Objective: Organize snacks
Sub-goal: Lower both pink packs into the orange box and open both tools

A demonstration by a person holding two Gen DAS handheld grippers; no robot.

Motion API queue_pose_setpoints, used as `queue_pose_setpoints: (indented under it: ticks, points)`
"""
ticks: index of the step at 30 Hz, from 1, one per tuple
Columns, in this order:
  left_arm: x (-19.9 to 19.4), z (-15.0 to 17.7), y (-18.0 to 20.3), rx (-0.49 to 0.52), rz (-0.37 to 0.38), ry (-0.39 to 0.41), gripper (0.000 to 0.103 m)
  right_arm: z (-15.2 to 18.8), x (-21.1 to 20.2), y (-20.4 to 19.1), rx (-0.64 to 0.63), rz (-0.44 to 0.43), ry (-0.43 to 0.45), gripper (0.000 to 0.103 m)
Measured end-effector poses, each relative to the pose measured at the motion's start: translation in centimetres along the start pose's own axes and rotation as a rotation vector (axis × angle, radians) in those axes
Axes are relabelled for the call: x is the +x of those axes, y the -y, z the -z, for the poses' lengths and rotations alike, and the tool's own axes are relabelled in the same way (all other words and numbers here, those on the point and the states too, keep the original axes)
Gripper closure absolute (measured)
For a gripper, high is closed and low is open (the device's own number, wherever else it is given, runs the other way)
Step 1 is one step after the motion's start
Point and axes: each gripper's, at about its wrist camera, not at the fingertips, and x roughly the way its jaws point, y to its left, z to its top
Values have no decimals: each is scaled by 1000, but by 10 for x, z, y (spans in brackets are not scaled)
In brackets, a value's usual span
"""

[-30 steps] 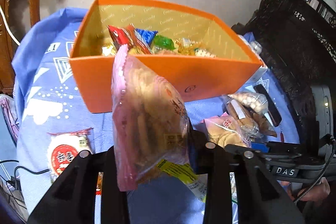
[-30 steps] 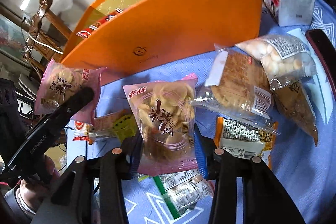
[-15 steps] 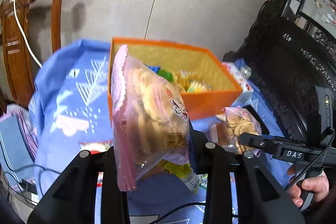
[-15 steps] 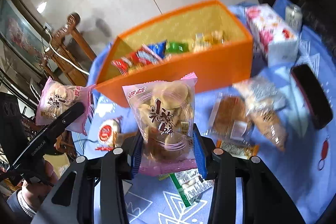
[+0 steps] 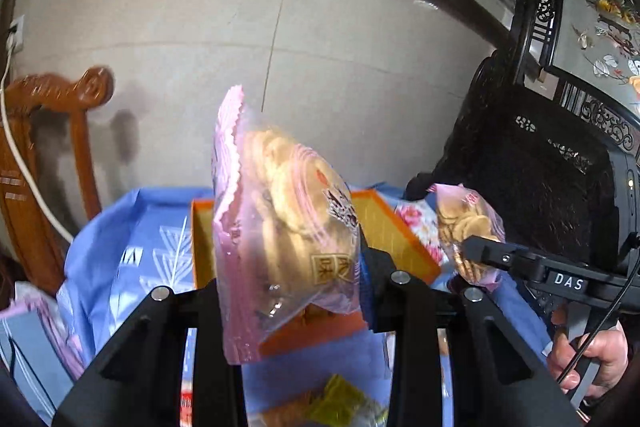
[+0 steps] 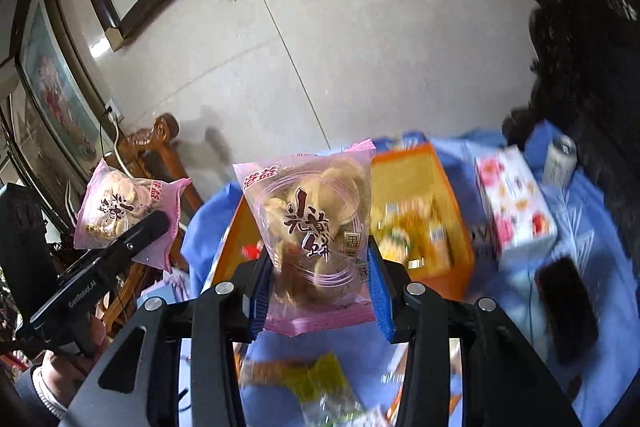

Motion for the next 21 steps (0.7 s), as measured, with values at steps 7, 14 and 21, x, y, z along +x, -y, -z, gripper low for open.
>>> queue_pose_setpoints:
  ticks: [7,14,21]
  points:
    - [40,-30,1,26,6,11,71,-33,32,2,-18,0,10,60]
    - [72,-45,-6,11,-160,12,4,-51,60,9,-30,55,16,19]
    - [58,-39,-14,-8,-161,34,4,-45,42,13,-30,59,51,14]
